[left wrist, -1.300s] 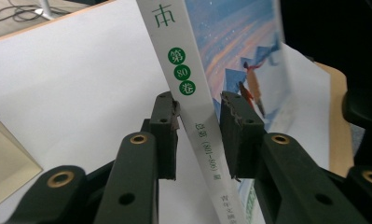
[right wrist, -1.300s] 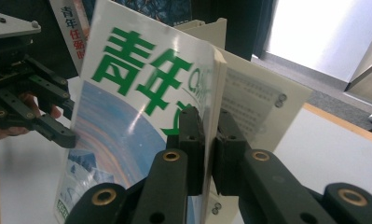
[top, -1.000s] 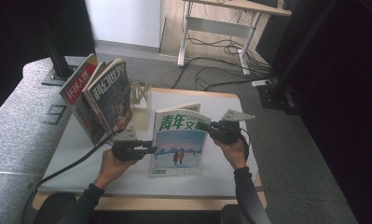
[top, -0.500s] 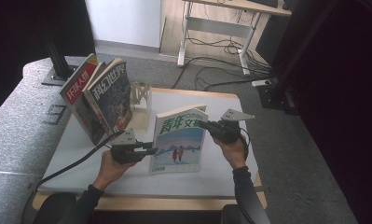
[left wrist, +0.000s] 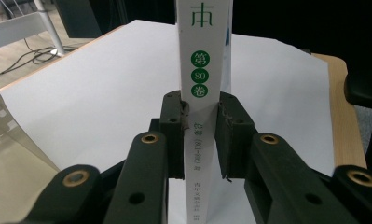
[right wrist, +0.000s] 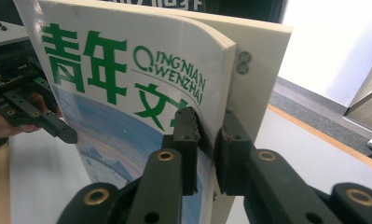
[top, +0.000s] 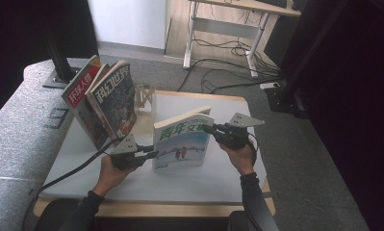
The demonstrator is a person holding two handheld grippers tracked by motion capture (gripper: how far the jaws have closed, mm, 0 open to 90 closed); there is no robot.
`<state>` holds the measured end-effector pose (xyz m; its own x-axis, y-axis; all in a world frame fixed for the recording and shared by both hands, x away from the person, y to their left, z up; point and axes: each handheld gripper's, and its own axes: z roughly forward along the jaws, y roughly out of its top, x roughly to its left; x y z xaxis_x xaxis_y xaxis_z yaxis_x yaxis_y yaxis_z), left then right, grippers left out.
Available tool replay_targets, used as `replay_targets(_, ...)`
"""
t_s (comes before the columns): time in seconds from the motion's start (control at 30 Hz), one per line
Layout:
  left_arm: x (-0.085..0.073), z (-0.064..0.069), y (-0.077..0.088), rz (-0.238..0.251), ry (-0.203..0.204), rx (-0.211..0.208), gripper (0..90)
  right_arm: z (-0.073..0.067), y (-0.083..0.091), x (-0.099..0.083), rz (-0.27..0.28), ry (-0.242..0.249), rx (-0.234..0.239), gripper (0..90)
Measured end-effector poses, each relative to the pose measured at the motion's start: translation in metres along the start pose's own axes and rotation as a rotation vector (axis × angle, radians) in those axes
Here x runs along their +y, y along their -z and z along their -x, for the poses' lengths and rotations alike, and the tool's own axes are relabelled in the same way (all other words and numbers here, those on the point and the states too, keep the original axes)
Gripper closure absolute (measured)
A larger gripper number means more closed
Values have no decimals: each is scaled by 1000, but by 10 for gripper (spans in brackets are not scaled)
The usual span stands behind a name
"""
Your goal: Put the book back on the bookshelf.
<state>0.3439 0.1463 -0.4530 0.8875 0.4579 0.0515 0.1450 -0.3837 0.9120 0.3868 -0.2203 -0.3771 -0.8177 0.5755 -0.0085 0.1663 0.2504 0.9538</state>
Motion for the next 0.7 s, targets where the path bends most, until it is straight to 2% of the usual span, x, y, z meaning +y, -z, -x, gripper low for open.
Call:
replay_targets(0.2, -2, 0, 1, 4, -5, -6, 747, 0, 5, -4, 9, -20, 15, 721)
replay_targets(0.3, -3, 1, 2, 7, -9, -9, 747, 1, 7, -8, -14, -14, 4, 693)
replay_targets(0.4, -3, 2, 2, 10, -15, -12, 747, 4, 8, -15, -26, -30, 2, 659)
replay_targets(0.5, -3, 3, 2, 10, -16, -11, 747, 7, 6, -24, -56, -55, 11, 590)
replay_targets(0.57, -3, 3, 3, 10, -15, -12, 747, 8, 5, -27, -62, -59, 14, 576)
replay_targets(0.67, -3, 4, 3, 10, -18, -11, 746, 9, 0, -37, -82, -83, 36, 495)
replay_targets(0.7, -3, 4, 3, 9, -19, -10, 746, 9, 0, -37, -82, -83, 36, 495)
